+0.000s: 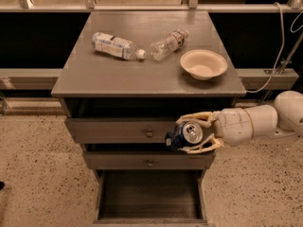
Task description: Pick pepsi can from bottom drawer and place on counter
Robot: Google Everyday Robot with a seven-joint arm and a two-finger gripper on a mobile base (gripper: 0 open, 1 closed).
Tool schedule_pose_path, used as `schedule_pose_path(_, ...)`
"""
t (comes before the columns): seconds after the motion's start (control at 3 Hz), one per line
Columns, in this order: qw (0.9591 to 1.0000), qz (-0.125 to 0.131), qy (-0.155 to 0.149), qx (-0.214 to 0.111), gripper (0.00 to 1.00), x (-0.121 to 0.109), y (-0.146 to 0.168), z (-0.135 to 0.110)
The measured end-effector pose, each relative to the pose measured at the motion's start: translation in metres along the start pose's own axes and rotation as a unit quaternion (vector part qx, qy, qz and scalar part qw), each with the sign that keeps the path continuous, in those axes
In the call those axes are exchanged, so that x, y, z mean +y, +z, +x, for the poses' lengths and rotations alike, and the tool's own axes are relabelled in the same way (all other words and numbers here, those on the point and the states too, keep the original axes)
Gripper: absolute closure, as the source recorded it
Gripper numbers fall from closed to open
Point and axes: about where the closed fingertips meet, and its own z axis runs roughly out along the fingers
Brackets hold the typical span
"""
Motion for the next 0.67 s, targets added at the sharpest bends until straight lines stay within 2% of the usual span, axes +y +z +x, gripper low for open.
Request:
schedule_pose_path(0.33, 0.9997, -0.021, -0.008, -0.008, 1.0, -0.011, 0.001, 0.0)
schedule_pose_path(0.67, 0.9992, -0.029, 0.014, 0.024, 1.0, -0.041, -0.002, 0.002)
